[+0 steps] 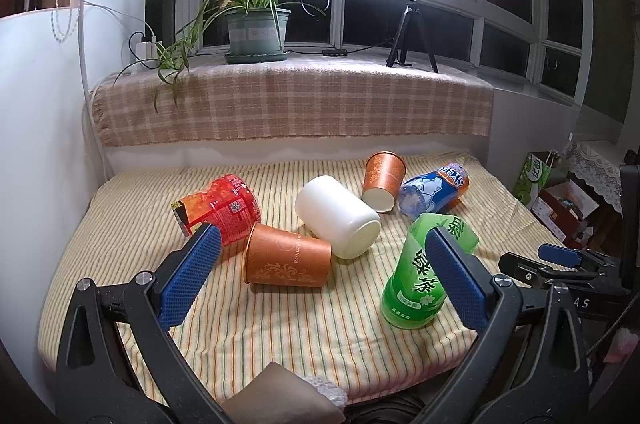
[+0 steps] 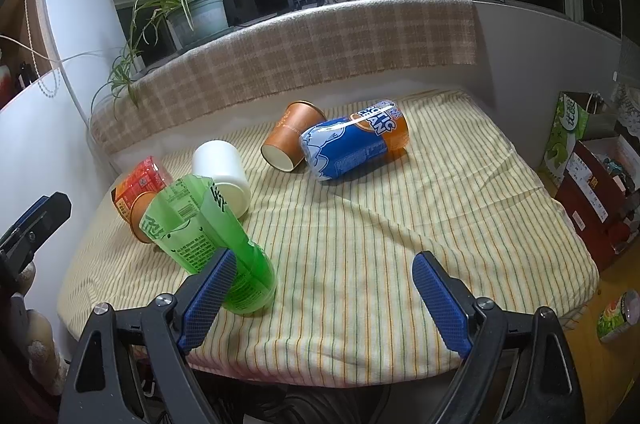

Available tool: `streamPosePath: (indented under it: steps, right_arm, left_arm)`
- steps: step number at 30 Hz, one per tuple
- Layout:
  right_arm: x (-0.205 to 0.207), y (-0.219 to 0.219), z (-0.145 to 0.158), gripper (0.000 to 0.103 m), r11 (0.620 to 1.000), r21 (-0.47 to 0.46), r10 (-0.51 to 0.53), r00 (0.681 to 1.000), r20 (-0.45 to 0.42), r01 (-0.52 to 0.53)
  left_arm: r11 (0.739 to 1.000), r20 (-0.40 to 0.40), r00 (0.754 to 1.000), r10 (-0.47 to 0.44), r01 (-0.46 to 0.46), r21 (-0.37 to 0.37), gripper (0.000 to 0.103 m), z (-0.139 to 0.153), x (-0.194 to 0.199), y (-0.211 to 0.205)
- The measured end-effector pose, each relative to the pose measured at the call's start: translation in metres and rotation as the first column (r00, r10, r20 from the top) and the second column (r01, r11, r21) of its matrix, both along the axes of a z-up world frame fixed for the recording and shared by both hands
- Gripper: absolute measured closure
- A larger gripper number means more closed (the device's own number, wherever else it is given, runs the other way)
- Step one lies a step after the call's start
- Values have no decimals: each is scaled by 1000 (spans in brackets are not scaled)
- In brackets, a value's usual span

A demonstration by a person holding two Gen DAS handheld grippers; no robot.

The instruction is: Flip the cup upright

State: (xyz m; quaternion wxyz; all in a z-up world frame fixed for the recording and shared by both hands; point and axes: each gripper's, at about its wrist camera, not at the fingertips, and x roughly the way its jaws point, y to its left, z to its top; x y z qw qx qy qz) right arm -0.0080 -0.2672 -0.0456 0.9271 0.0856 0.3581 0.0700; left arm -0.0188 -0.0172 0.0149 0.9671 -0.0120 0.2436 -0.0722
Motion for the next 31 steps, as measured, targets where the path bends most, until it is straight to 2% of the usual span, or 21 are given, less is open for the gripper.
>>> streamPosePath:
  steps: [23,31]
  right_arm:
    - [4,10,-5,12,999,-16,35,999,-19,-35]
    - [6,12,-5,12,999,-20,42,999,-22,-42]
  left_arm:
    - [1000,-1,1000,-1,1,1,0,1,1,-1]
    - [1000,18,1000,16,-16,17,0,1,3,12]
